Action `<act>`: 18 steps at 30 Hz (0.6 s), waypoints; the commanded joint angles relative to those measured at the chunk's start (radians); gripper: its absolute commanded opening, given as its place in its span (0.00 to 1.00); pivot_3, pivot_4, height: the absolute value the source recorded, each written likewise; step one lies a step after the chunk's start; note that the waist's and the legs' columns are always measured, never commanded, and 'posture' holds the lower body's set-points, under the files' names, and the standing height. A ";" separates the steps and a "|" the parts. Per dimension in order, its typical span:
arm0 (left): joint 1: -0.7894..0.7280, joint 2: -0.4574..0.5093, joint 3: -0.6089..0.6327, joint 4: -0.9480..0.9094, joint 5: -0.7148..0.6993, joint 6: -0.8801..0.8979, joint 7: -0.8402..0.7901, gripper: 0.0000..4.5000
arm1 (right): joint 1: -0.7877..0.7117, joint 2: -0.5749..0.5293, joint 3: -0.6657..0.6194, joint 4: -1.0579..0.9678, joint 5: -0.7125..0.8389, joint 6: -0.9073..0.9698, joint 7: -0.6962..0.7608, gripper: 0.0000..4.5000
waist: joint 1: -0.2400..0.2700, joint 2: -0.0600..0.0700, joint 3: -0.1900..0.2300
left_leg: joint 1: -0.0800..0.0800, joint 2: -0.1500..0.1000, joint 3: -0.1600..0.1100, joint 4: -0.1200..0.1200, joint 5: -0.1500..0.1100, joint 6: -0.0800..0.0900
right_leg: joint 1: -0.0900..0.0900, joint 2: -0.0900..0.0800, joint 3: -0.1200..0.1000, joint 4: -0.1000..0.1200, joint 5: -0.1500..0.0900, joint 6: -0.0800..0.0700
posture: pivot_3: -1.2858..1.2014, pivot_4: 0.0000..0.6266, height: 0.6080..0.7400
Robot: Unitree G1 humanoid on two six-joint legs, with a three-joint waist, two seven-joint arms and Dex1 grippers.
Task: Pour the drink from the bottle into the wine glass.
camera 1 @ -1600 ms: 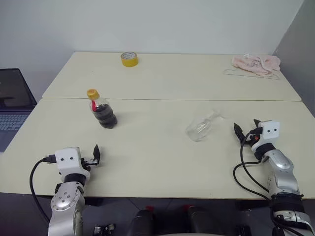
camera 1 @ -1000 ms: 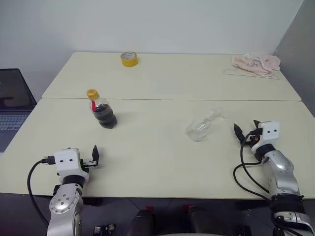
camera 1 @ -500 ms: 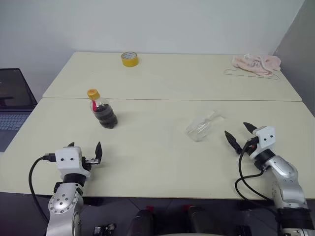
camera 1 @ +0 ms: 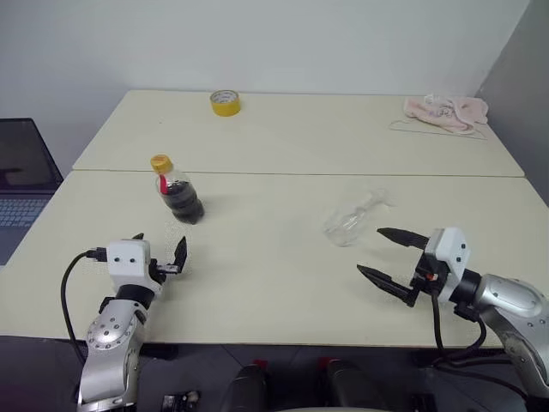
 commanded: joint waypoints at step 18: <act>-0.292 0.099 -0.039 0.245 -0.017 0.037 -0.117 0.99 | -0.172 0.082 0.098 0.005 -0.033 0.004 -0.012 1.00 | 0.002 -0.001 0.000 | -0.001 0.000 -0.002 0.000 0.001 -0.001 | -0.001 0.000 -0.002 0.000 0.002 -0.004 | 0.52 0.24 1.00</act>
